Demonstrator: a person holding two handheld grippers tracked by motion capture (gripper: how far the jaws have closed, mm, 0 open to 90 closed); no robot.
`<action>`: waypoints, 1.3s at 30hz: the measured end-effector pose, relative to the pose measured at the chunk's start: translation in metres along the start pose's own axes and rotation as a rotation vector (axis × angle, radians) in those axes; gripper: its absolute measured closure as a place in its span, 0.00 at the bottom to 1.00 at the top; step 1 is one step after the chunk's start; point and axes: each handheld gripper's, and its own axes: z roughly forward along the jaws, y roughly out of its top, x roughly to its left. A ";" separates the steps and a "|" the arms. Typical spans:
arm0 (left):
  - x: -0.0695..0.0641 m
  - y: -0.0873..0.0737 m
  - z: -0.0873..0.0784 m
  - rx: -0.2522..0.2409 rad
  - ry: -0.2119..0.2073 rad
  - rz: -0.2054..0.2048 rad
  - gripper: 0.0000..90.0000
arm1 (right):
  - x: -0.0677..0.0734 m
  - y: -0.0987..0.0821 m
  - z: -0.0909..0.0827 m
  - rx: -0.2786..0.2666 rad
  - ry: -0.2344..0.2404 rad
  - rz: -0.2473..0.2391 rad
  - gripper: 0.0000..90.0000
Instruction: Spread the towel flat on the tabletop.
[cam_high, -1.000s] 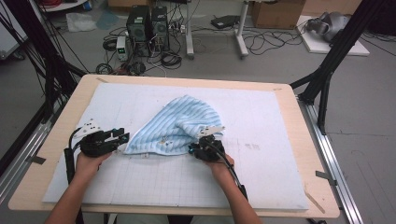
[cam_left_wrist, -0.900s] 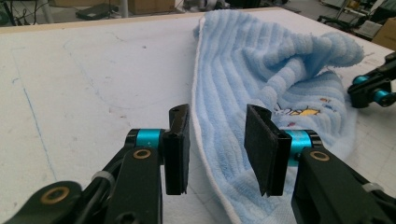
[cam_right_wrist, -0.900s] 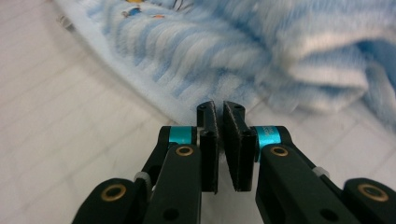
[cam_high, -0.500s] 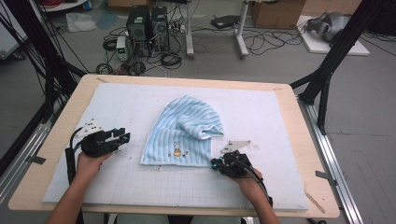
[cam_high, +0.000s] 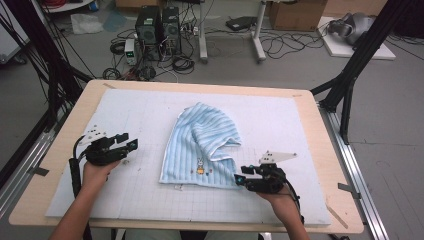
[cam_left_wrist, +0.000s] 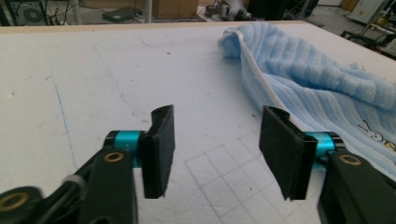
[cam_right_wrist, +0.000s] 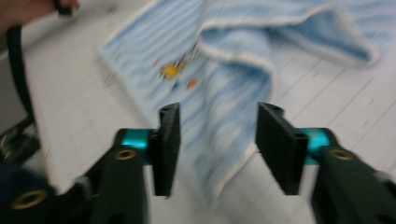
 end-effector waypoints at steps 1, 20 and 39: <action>-0.001 0.001 0.001 -0.005 0.010 -0.010 0.42 | -0.002 0.004 0.002 -0.017 -0.023 0.010 0.44; -0.015 0.032 0.079 0.119 -0.087 -0.053 0.34 | -0.018 0.017 0.025 -0.013 -0.227 0.010 0.24; -0.049 0.024 0.124 0.388 -0.155 0.179 0.95 | -0.018 0.015 0.033 -0.003 -0.235 0.027 0.28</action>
